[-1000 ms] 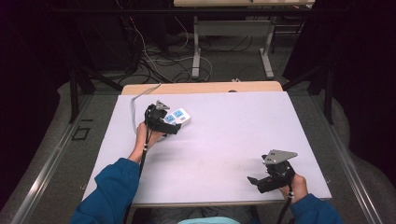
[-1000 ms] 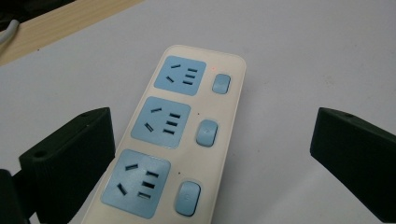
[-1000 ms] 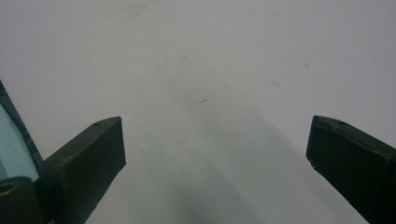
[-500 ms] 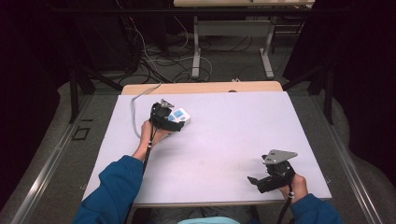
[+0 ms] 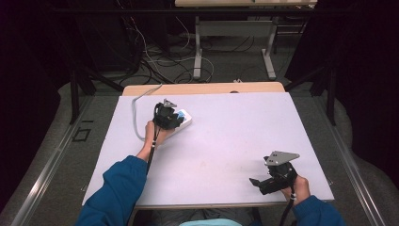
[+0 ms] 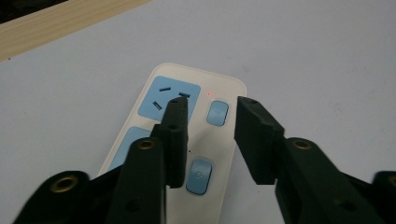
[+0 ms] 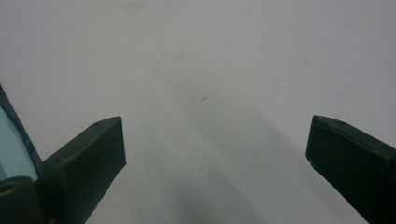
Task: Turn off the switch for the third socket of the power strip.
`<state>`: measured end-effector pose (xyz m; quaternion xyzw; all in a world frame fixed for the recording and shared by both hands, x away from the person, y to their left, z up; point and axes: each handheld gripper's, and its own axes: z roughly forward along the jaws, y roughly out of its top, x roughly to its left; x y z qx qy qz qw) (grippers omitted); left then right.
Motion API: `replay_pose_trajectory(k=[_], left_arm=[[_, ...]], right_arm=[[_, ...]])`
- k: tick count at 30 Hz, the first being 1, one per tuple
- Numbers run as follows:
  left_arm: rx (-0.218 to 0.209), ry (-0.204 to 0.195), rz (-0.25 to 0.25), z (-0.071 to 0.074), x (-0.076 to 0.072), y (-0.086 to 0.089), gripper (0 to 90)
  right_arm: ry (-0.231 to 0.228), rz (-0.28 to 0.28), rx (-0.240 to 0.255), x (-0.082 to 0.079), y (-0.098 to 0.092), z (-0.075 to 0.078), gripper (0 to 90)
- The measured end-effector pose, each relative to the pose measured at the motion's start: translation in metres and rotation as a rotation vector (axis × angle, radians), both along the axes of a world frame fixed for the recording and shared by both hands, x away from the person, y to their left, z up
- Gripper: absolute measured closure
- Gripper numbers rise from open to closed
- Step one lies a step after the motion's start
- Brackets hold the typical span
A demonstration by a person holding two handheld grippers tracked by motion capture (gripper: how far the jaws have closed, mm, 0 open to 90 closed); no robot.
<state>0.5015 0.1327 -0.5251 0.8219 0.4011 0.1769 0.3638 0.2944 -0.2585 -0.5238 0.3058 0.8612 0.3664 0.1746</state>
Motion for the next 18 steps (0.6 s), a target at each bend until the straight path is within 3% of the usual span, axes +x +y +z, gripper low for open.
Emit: replay_pose_trajectory(k=[1, 5, 6, 11, 18], left_arm=[[-0.010, 0.004, 0.005, -0.0003, -0.0001, 0.0004, 77.5], [-0.028, -0.005, -0.001, -0.0011, 0.0017, 0.0018, 88.4], [-0.046, -0.008, 0.001, -0.0018, 0.0018, 0.0017, 88.4], [-0.048, -0.013, -0.009, -0.0039, 0.0027, -0.0015, 89.9], [-0.030, -0.012, -0.018, -0.0085, 0.0056, -0.0049, 90.0]], right_arm=[[0.011, -0.002, -0.005, -0.0005, -0.0003, 0.0007, 4.3], [0.015, 0.004, -0.014, -0.0004, -0.0004, 0.0016, 4.3], [0.015, 0.004, -0.014, -0.0004, -0.0004, 0.0016, 4.3], [0.013, -0.007, -0.005, -0.0012, 0.0003, 0.0010, 4.3], [0.005, -0.010, 0.000, -0.0009, 0.0009, 0.0003, 4.4]])
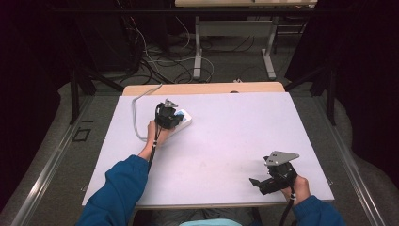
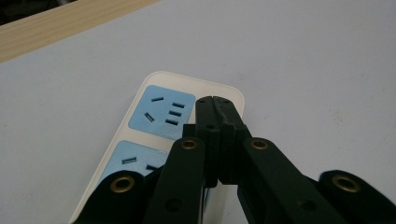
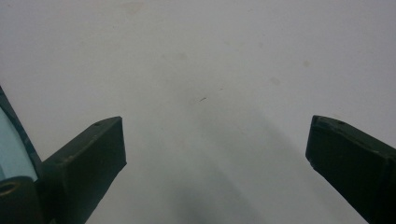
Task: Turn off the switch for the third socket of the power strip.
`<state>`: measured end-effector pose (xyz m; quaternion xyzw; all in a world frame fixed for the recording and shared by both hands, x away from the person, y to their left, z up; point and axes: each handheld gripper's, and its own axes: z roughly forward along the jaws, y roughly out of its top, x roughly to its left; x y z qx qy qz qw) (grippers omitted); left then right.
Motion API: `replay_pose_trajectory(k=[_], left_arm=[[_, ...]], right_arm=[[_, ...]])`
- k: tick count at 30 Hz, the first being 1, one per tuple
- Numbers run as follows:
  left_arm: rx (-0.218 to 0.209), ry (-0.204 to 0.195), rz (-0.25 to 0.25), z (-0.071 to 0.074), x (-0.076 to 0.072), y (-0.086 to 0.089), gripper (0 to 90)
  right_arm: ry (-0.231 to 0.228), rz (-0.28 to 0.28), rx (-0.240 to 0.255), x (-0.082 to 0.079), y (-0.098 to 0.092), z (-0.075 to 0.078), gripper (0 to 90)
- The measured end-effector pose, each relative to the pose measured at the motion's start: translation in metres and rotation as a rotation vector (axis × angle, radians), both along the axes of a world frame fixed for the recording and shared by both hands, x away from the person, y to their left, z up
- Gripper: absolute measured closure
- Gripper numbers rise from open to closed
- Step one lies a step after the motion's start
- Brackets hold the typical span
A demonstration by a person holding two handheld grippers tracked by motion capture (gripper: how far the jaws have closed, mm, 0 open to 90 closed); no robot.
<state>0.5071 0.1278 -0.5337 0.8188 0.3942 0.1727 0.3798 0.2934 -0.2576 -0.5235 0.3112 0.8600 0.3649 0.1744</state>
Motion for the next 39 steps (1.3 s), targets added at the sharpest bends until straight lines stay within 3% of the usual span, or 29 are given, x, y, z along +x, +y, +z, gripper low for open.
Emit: replay_pose_trajectory(k=[16, 26, 39], left_arm=[[-0.005, 0.013, -0.023, -0.0063, 0.0060, -0.0016, 90.0], [-0.021, -0.001, -0.027, -0.0084, 0.0071, -0.0003, 90.0], [-0.005, -0.002, -0.020, -0.0079, 0.0059, -0.0024, 90.0]], right_arm=[[0.001, -0.005, -0.004, -0.0006, 0.0004, 0.0004, 4.6], [0.001, -0.006, -0.002, -0.0003, 0.0006, 0.0000, 4.7], [0.013, -0.003, -0.009, -0.0002, 0.0009, 0.0001, 4.7]])
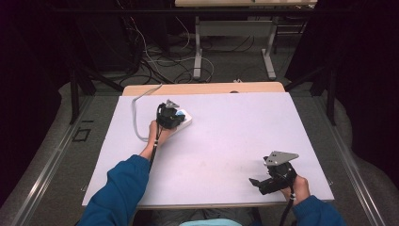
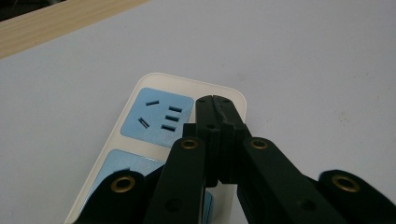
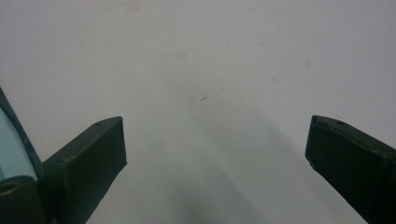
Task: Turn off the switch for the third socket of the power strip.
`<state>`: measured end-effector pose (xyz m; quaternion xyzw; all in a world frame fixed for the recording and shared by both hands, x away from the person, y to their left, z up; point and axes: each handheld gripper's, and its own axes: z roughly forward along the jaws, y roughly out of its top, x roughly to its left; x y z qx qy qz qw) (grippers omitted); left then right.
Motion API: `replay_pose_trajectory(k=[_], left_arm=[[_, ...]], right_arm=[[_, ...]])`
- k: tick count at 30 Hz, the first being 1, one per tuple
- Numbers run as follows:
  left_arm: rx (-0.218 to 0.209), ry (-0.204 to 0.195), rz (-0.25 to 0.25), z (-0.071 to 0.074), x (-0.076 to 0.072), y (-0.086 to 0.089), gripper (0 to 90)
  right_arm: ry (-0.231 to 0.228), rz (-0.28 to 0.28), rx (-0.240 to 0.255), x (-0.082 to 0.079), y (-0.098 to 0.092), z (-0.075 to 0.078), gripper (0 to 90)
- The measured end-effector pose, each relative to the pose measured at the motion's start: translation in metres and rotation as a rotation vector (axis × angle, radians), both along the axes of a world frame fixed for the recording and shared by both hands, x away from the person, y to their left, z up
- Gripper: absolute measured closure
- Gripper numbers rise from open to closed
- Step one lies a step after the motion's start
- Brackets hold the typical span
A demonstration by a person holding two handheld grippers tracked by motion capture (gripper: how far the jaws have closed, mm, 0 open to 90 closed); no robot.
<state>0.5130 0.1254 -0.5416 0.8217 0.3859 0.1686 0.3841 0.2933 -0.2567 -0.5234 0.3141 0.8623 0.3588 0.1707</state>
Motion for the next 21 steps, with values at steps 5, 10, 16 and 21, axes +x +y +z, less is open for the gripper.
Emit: replay_pose_trajectory(k=[5, 10, 16, 21], left_arm=[[0.012, -0.001, 0.006, 0.0005, -0.0009, -0.0016, 90.0], [0.012, -0.002, 0.008, 0.0004, -0.0012, -0.0019, 90.0], [0.011, -0.008, 0.014, -0.0001, -0.0018, -0.0030, 90.0], [0.007, -0.005, 0.010, -0.0002, -0.0014, -0.0019, 90.0]], right_arm=[[-0.009, 0.011, -0.006, 0.0010, -0.0002, 0.0002, 4.7], [0.001, 0.001, -0.004, 0.0002, 0.0003, 0.0001, 4.7], [-0.010, 0.008, -0.005, 0.0008, 0.0003, -0.0003, 4.8], [-0.008, 0.008, -0.005, 0.0010, 0.0005, -0.0006, 4.8]])
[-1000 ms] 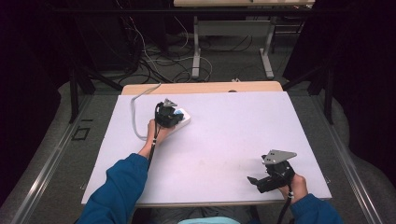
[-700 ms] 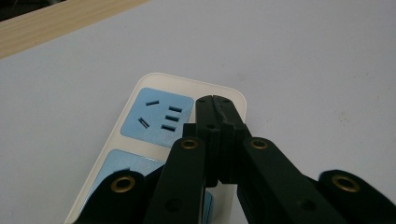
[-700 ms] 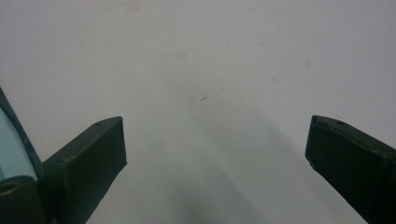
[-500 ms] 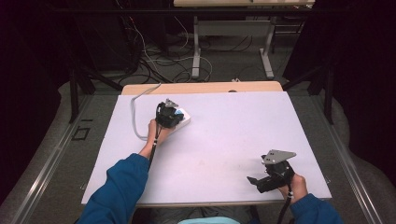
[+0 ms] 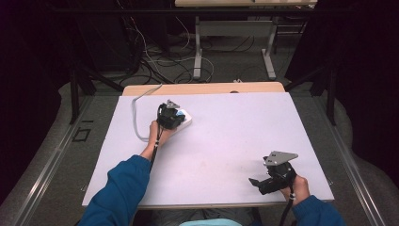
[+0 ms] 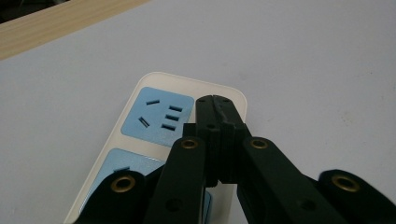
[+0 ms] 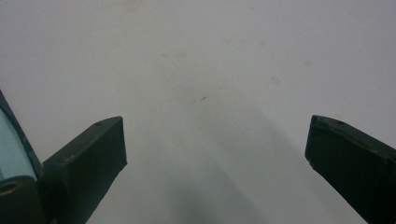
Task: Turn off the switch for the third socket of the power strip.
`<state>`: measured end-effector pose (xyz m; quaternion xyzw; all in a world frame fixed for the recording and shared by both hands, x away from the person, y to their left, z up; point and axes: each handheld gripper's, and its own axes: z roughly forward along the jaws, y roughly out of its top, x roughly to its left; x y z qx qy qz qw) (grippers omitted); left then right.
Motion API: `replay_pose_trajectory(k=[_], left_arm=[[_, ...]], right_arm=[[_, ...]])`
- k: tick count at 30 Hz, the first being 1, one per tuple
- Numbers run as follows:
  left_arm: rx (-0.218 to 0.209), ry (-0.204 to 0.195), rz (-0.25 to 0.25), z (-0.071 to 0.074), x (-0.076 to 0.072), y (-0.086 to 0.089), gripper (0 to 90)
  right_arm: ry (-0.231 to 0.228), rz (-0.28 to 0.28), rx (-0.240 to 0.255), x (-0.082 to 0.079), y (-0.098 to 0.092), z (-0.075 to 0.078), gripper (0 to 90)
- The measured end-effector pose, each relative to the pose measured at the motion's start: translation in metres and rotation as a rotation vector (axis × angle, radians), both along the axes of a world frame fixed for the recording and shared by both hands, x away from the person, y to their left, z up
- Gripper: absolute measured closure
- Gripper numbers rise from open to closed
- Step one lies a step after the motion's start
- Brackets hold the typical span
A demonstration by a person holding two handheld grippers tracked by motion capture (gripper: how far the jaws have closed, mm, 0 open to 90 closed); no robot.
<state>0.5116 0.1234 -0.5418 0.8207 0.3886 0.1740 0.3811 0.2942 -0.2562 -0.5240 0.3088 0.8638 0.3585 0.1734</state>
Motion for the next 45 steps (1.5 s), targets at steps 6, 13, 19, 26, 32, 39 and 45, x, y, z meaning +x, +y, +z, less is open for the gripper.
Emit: replay_pose_trajectory(k=[6, 13, 19, 26, 32, 39, 45], left_arm=[[-0.001, 0.004, -0.003, -0.0010, 0.0003, 0.0001, 90.0], [-0.001, 0.004, -0.002, -0.0009, 0.0002, -0.0001, 90.0], [-0.002, 0.004, 0.001, -0.0010, 0.0000, -0.0002, 90.0], [-0.001, 0.002, 0.004, -0.0010, 0.0001, 0.0002, 90.0], [-0.004, 0.003, 0.003, -0.0012, 0.0001, 0.0004, 90.0], [-0.004, 0.002, 0.003, -0.0012, 0.0000, 0.0003, 90.0], [-0.009, 0.000, 0.003, -0.0015, 0.0000, 0.0003, 90.0]], right_arm=[[-0.001, 0.000, -0.001, 0.0001, 0.0001, -0.0001, 4.8], [0.000, -0.001, -0.002, 0.0001, 0.0003, -0.0001, 4.8], [0.004, -0.001, -0.003, 0.0002, 0.0005, -0.0002, 4.9], [0.007, -0.001, -0.004, 0.0003, 0.0005, -0.0001, 4.9], [0.008, -0.005, -0.004, 0.0000, 0.0008, -0.0002, 4.9], [0.001, 0.004, -0.008, 0.0007, 0.0004, -0.0001, 4.9], [0.002, 0.002, -0.007, 0.0007, 0.0005, -0.0001, 4.9]])
